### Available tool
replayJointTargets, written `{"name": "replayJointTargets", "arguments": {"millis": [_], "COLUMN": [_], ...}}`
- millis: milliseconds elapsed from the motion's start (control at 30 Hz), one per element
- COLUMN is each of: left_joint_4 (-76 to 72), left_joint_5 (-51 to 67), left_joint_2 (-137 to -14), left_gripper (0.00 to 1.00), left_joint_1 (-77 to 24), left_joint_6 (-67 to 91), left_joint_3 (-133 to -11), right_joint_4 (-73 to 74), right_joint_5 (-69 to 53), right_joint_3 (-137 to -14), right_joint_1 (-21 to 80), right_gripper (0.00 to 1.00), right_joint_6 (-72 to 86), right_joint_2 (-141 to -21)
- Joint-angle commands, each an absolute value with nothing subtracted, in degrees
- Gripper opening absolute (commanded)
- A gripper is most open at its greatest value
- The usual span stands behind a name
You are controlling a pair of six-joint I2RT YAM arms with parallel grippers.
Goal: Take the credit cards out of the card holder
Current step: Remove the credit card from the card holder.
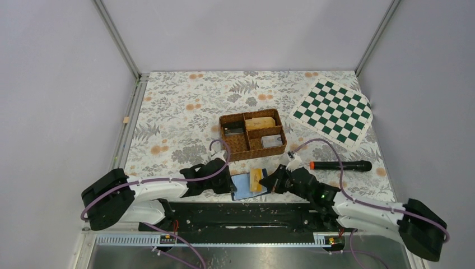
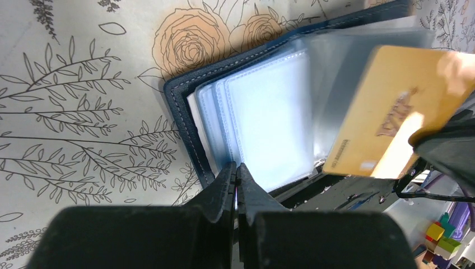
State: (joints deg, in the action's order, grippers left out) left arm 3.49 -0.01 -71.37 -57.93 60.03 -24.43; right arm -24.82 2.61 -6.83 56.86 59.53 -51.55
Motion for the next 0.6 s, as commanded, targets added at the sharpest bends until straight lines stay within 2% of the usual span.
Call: {"name": "replayJointTargets", "arguments": {"millis": [0, 67, 233, 400, 567], "left_joint_4": [8.8, 9.3, 11.5, 8.7, 1.5], "left_joint_5": [-1.3, -0.7, -0.3, 1.3, 3.9], "left_joint_2": [-72.3, -71.0, -65.5, -58.5, -54.5], "left_gripper": [0.0, 0.0, 0.11, 0.34, 0.45], "left_joint_1": [-57.8, -57.9, -57.9, -57.9, -57.9], "left_joint_6": [58.9, 58.6, 57.6, 57.7, 58.6], "left_joint_3": [-24.3, -25.2, -28.9, -30.0, -29.3], "right_joint_4": [-11.7, -9.8, -7.7, -8.1, -8.9], "right_joint_5": [8.8, 9.0, 8.6, 9.9, 11.2], "right_joint_3": [-7.9, -8.2, -9.1, -9.0, -9.0], "right_joint_1": [55.9, 55.9, 55.9, 55.9, 55.9], "right_gripper": [0.0, 0.0, 0.0, 0.0, 0.0], "right_joint_6": [56.1, 56.6, 58.7, 63.4, 67.2], "right_joint_2": [-41.3, -38.0, -32.6, -27.4, -22.8]}}
